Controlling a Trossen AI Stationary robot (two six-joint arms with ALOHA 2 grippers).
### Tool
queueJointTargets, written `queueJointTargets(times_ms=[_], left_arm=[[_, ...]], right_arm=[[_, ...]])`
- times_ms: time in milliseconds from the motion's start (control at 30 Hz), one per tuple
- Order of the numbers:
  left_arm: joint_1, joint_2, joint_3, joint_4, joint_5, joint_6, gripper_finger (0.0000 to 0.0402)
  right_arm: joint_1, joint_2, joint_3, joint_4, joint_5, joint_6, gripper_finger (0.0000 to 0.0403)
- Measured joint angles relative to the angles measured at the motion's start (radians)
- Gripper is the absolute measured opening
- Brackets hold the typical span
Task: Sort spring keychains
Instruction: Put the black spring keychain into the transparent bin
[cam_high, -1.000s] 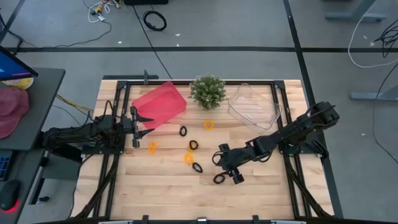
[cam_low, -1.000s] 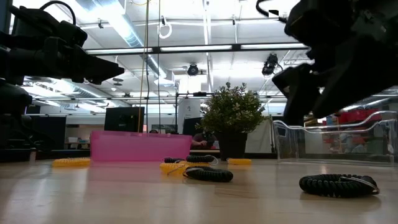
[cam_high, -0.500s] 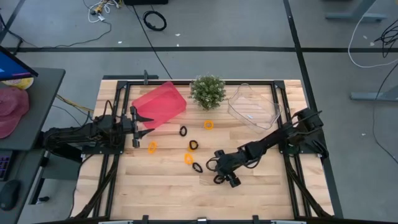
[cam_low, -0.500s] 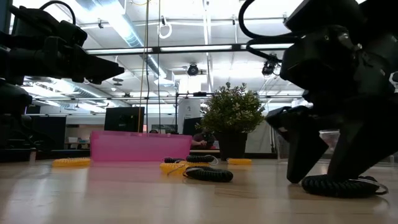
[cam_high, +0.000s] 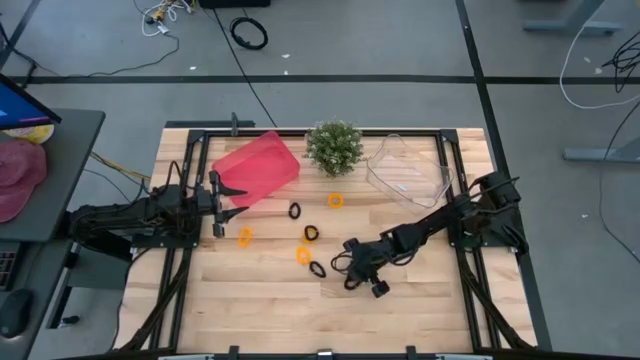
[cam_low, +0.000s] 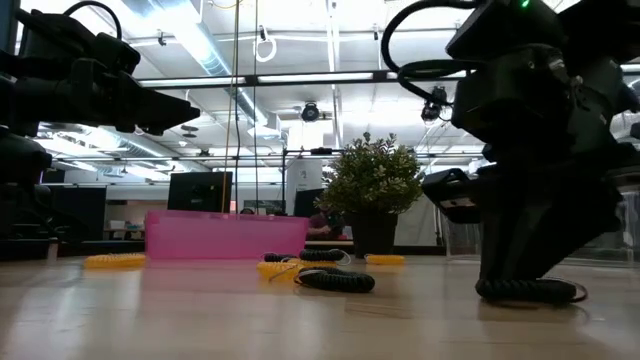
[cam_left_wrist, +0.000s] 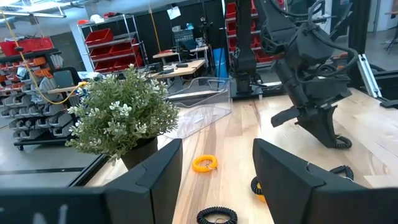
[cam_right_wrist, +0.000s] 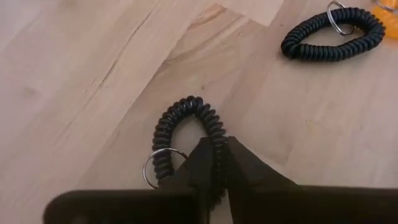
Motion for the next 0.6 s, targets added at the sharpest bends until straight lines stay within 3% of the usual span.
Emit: queueJointTargets(times_ms=[233, 600], left_arm=[[0.000, 0.000, 0.000, 0.000, 0.000, 0.000, 0.0200], [0.000, 0.000, 0.000, 0.000, 0.000, 0.000, 0.0200]], right_arm=[[0.003, -0.123, -0.016, -0.110, 0.024, -0.016, 0.0010], [0.026, -0.435, -0.012, -0.421, 0.596, -0.046, 0.0010]])
